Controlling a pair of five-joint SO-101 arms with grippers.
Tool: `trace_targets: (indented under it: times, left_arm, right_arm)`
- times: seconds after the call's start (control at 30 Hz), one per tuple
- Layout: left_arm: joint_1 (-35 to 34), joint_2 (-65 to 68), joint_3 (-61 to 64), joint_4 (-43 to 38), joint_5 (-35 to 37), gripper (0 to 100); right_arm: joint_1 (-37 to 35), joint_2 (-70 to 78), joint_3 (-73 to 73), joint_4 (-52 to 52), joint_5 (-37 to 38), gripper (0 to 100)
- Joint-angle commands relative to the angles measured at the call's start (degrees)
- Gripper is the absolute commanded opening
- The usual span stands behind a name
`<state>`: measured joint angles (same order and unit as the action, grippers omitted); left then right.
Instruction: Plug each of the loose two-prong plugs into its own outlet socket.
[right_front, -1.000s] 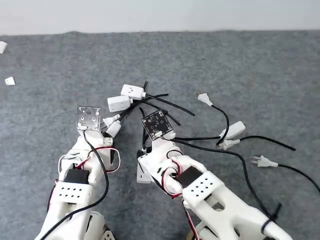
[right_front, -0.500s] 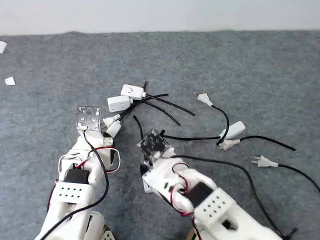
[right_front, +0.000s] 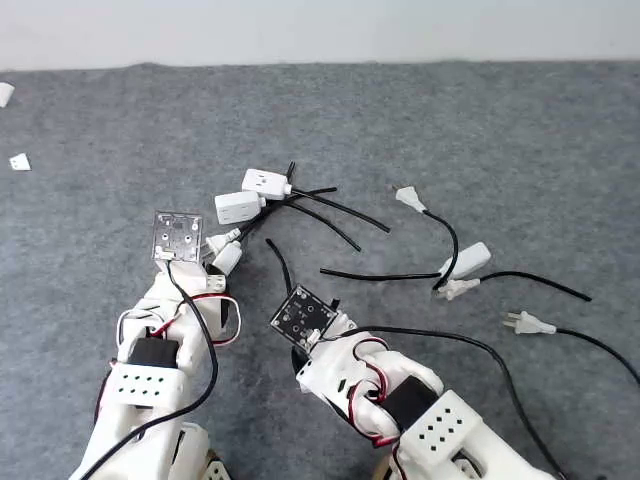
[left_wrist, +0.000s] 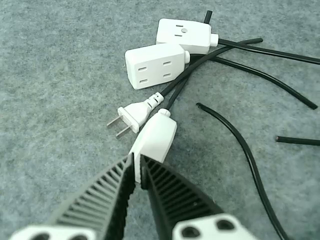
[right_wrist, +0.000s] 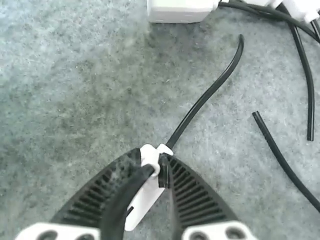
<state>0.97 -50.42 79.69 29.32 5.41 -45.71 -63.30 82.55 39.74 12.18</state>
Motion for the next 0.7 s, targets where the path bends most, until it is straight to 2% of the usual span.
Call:
trace_targets:
  times: [0.0, 0.17, 0.27, 0.47, 0.67]
  left_arm:
    - [-0.2, -1.1, -0.5, -1.4, 0.4, 1]
    - [-0.2, -1.1, -0.5, -1.4, 0.4, 1]
    - [-0.2, -1.1, -0.5, -1.4, 0.4, 1]
    - [-0.2, -1.1, -0.5, -1.4, 0.4, 1]
    - [-0.2, -1.1, -0.5, -1.4, 0.4, 1]
  right_arm:
    - [-0.2, 0.0, 0.7, 1.8, 0.9, 0.8]
    - [-1.6, 0.0, 0.4, 5.1, 2.9, 0.8]
    - [-1.8, -0.6, 0.3, 4.6, 1.3, 2.1]
    - [-2.0, 0.0, -1.2, 5.1, -12.0, 23.0]
    - [-8.6, 0.0, -2.1, 4.4, -19.6, 24.7]
